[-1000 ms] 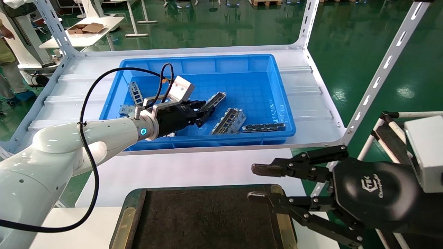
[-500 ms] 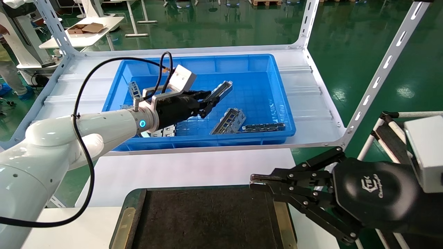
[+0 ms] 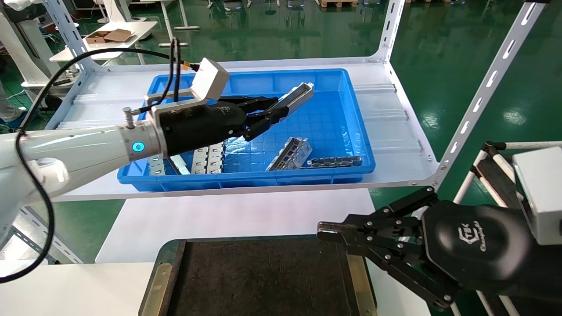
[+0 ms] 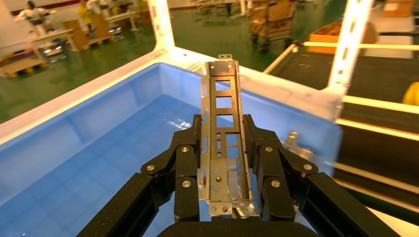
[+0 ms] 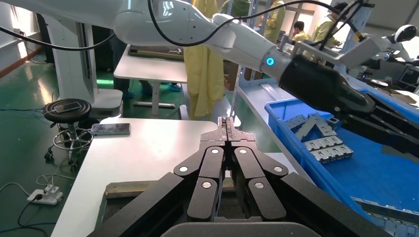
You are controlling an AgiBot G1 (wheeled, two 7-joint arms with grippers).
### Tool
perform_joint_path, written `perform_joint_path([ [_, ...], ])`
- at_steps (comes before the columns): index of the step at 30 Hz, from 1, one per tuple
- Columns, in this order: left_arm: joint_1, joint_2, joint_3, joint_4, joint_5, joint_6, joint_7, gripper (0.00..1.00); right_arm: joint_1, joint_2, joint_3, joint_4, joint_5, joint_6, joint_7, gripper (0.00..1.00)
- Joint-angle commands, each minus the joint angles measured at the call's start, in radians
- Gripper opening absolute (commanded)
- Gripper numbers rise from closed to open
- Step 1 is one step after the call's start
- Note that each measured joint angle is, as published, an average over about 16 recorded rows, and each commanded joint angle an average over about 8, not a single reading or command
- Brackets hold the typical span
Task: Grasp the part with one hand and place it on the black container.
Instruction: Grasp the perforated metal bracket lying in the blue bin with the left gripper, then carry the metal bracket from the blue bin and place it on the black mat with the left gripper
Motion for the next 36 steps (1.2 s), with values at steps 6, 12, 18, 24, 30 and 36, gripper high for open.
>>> perform_joint_path([
  [6, 0.038, -0.075, -0.008, -0.072, -0.029, 0.148, -0.030, 0.00, 0.000, 0.000, 0.000, 0.000, 0.000, 0.000, 0.000, 0.00],
  [12, 0.131, -0.147, -0.015, -0.216, -0.066, 0.224, -0.099, 0.00, 0.000, 0.000, 0.000, 0.000, 0.000, 0.000, 0.000, 0.00],
  [18, 0.279, -0.220, -0.019, -0.432, -0.104, 0.211, -0.194, 0.00, 0.000, 0.000, -0.001, 0.000, 0.000, 0.000, 0.000, 0.00],
  [24, 0.461, -0.289, -0.010, -0.682, -0.118, 0.084, -0.310, 0.00, 0.000, 0.000, -0.001, 0.000, 0.001, 0.000, 0.000, 0.00],
  [30, 0.651, -0.345, 0.024, -0.906, -0.082, -0.134, -0.441, 0.00, 0.000, 0.000, -0.001, 0.000, 0.001, 0.000, -0.001, 0.00],
  [36, 0.799, -0.359, 0.076, -1.039, -0.026, -0.358, -0.565, 0.00, 0.000, 0.000, -0.001, 0.000, 0.001, 0.001, -0.001, 0.00],
])
